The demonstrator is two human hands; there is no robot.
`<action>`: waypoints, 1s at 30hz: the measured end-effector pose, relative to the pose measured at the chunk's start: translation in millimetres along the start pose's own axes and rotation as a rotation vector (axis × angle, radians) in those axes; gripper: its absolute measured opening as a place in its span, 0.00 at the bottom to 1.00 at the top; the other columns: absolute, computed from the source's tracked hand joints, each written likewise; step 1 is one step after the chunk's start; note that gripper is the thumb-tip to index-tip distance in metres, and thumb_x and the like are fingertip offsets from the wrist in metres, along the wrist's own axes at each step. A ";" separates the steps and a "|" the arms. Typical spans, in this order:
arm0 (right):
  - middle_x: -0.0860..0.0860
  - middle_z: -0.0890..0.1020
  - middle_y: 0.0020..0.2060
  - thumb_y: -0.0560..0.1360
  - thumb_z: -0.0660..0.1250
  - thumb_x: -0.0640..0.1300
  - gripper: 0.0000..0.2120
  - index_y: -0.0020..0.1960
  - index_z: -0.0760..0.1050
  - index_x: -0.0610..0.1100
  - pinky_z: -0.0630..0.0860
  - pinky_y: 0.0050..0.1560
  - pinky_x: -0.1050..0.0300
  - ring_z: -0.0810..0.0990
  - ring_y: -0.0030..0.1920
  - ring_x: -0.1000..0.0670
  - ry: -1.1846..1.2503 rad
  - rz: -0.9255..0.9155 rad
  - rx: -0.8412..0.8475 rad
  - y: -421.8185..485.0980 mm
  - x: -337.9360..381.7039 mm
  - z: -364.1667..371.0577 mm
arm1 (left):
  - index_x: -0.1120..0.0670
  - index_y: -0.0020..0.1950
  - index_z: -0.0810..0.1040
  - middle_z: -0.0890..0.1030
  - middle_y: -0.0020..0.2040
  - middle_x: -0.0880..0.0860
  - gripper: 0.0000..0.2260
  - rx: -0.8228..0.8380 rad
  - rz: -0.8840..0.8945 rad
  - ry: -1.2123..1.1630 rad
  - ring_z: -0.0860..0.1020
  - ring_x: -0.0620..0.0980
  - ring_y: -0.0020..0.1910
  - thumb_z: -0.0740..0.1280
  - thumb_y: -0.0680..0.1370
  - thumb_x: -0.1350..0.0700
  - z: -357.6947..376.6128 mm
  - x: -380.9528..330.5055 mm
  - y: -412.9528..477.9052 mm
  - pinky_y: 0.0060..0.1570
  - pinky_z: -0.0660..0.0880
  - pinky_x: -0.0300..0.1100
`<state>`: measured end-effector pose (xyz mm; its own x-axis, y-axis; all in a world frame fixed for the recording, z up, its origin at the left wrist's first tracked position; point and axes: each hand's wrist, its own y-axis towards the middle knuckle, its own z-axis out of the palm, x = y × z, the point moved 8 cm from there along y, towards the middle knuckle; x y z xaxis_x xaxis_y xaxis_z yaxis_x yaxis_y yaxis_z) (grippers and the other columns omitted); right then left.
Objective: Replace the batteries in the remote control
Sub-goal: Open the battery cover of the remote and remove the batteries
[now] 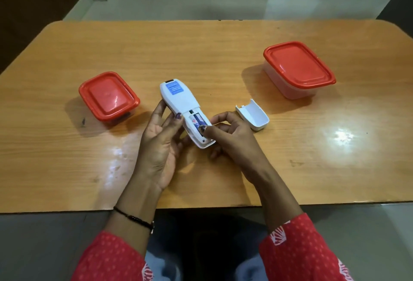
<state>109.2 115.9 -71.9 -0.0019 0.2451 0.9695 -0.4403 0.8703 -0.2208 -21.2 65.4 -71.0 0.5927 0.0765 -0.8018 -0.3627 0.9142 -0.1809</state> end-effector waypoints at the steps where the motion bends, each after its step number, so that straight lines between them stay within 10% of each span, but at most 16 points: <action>1: 0.38 0.83 0.42 0.73 0.68 0.36 0.09 0.51 0.72 0.41 0.71 0.26 0.58 0.74 0.25 0.51 -0.017 -0.016 0.004 -0.2 1.4 1.3 | 0.49 0.73 0.64 0.77 0.64 0.59 0.27 0.019 -0.010 0.000 0.81 0.53 0.52 0.62 0.76 0.65 2.7 1.6 -0.6 0.47 0.79 0.47; 30: 0.45 0.80 0.41 0.67 0.66 0.50 0.21 0.53 0.76 0.36 0.71 0.41 0.50 0.76 0.42 0.47 0.134 0.092 -0.127 -3.8 -3.3 7.7 | 0.51 0.68 0.70 0.80 0.62 0.54 0.26 0.076 0.155 0.191 0.78 0.53 0.62 0.65 0.73 0.71 27.4 -1.6 -8.9 0.55 0.78 0.44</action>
<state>104.0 108.5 -73.4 0.0864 0.3730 0.9238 -0.3273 0.8864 -0.3273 0.8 68.0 -52.6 0.3849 0.1483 -0.9110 -0.3793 0.9252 -0.0097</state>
